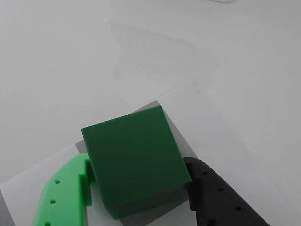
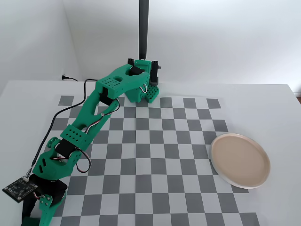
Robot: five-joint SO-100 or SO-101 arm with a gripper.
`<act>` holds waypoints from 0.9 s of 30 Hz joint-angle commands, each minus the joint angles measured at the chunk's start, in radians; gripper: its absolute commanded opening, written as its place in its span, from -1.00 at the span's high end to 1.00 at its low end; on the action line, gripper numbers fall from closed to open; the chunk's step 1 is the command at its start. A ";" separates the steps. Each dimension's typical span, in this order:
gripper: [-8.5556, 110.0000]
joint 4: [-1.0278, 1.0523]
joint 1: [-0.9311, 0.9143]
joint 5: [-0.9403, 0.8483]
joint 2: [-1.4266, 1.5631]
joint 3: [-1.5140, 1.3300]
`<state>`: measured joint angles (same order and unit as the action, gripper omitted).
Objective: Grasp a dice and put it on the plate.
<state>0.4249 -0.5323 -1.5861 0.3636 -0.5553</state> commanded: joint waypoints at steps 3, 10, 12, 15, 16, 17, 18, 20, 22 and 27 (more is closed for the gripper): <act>0.84 -0.014 0.015 -0.011 0.035 0.077; 0.92 -0.008 0.018 0.015 0.054 0.077; 0.92 -0.006 0.025 0.031 0.069 0.077; 0.92 0.014 0.044 0.054 0.109 0.077; 0.92 0.029 0.054 0.061 0.129 0.077; 0.92 0.046 0.063 0.067 0.149 0.077; 0.92 0.064 0.074 0.074 0.169 0.077; 0.92 0.104 0.094 0.080 0.207 0.075; 0.92 0.147 0.115 0.075 0.241 0.075; 0.92 0.252 0.164 0.040 0.325 0.075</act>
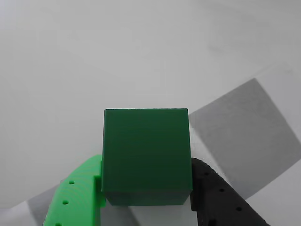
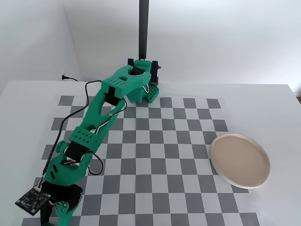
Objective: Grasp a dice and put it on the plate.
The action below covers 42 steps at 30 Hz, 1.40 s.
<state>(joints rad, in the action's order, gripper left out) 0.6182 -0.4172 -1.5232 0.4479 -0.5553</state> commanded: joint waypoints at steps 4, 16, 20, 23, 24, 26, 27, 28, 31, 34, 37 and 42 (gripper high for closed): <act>0.92 0.153 0.087 -0.037 0.318 0.075; 0.92 0.434 0.199 -0.055 0.518 0.074; 0.92 0.491 0.232 -0.054 0.566 0.074; 0.92 0.526 0.261 -0.054 0.597 0.074; 0.92 0.540 0.272 -0.055 0.609 0.074; 0.92 0.566 0.298 -0.058 0.630 0.074; 0.92 0.578 0.311 -0.058 0.643 0.074; 0.92 0.589 0.327 -0.057 0.653 0.074; 0.92 0.617 0.376 -0.049 0.687 0.074; 0.92 0.649 0.426 -0.040 0.721 0.074; 0.92 0.699 0.482 -0.029 0.756 0.074; 0.92 0.802 0.583 -0.008 0.818 0.074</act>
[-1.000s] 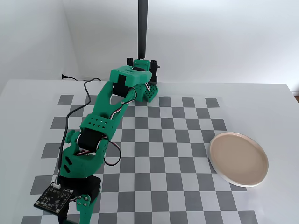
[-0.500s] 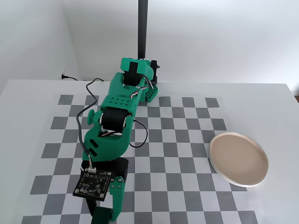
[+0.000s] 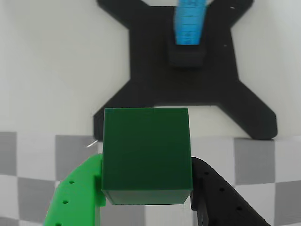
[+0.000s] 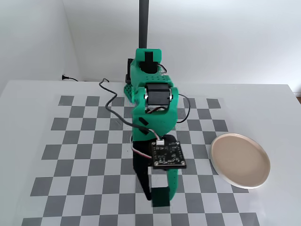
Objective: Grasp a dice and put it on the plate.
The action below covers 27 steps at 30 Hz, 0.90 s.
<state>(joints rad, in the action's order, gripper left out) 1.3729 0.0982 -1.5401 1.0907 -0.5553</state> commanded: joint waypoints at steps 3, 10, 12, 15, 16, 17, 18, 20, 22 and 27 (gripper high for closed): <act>0.92 0.100 0.129 0.021 0.202 0.074; 0.93 0.216 0.290 0.061 0.265 0.074; 0.93 0.238 0.339 0.075 0.279 0.074; 0.93 0.250 0.410 0.100 0.288 0.074; 0.93 0.250 0.433 0.106 0.288 0.074; 0.93 0.250 0.453 0.112 0.287 0.074; 0.93 0.250 0.476 0.118 0.284 0.074; 0.93 0.247 0.514 0.129 0.273 0.074; 0.93 0.239 0.552 0.143 0.255 0.074; 0.93 0.199 0.626 0.166 0.186 0.075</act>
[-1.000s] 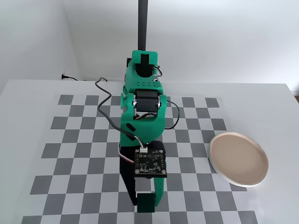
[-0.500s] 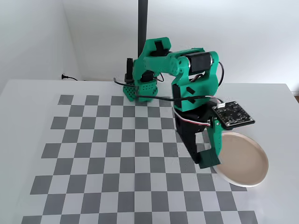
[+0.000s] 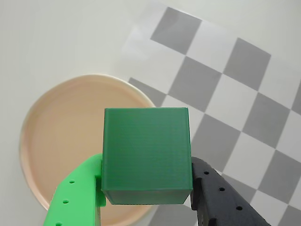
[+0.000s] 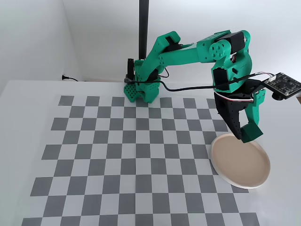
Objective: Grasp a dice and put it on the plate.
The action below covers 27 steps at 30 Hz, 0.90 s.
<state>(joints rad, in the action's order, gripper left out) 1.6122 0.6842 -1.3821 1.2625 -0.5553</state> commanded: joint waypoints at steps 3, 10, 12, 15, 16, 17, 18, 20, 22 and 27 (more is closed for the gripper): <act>0.93 -0.081 0.071 0.015 -0.035 0.075; 0.93 -0.187 0.123 0.008 -0.166 0.077; 0.93 -0.209 0.132 -0.003 -0.207 0.077; 0.93 -0.252 0.138 -0.017 -0.270 0.078; 0.93 -0.268 0.138 -0.021 -0.290 0.078; 0.93 -0.285 0.138 -0.026 -0.311 0.078; 0.93 -0.299 0.137 -0.028 -0.331 0.078; 0.93 -0.324 0.132 -0.034 -0.373 0.078; 0.93 -0.339 0.129 -0.040 -0.414 0.078; 0.93 -0.373 0.124 -0.067 -0.497 0.078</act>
<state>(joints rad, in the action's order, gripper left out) 1.2686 0.8176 -1.4327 0.7486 -0.5553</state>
